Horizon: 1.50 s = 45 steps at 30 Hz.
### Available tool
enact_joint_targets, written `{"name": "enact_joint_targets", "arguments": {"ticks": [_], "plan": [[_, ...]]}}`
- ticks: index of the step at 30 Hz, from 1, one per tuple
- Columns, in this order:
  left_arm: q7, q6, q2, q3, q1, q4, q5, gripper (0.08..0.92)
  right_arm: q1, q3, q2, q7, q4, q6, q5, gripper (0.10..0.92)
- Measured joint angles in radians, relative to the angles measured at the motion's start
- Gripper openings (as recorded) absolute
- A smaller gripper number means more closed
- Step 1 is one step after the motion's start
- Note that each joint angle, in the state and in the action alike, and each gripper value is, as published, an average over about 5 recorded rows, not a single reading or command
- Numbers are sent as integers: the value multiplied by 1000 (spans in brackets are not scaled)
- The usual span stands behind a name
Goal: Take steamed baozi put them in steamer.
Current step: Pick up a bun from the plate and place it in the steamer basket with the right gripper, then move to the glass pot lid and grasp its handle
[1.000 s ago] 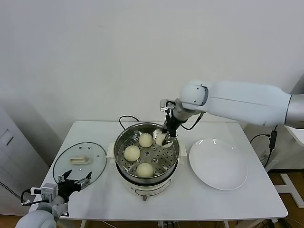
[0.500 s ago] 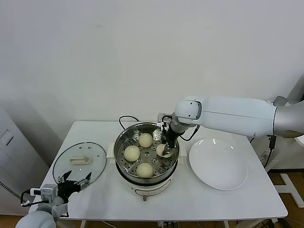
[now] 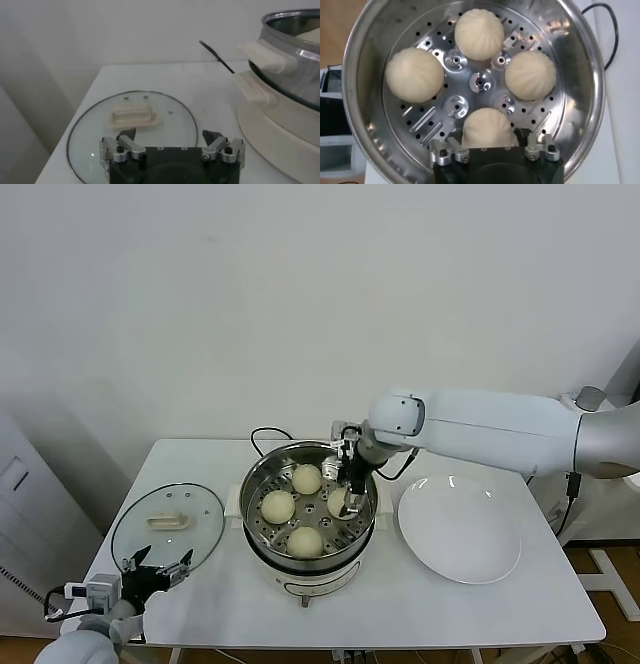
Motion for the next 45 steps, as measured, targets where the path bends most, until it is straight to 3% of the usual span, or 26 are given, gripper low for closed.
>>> {"name": "enact_joint_targets", "arguments": {"ticks": [12,25,33,45], "plan": [[-3,7,5,-7,-14,-1,2,823,-109,238,-231,93,48,106,109,823],[-2,-3,8,-8,-30,-6,-14,823,-703,849,-445,401,121,382,165,823],[4,-14,12,-26,-12,-17,-8,823,-1097,1230,-405,558,144,516,110,823],[46,-85,49,-34,-14,28,180,823,-1580,1712,-175,651,184,591,-98,823]]}}
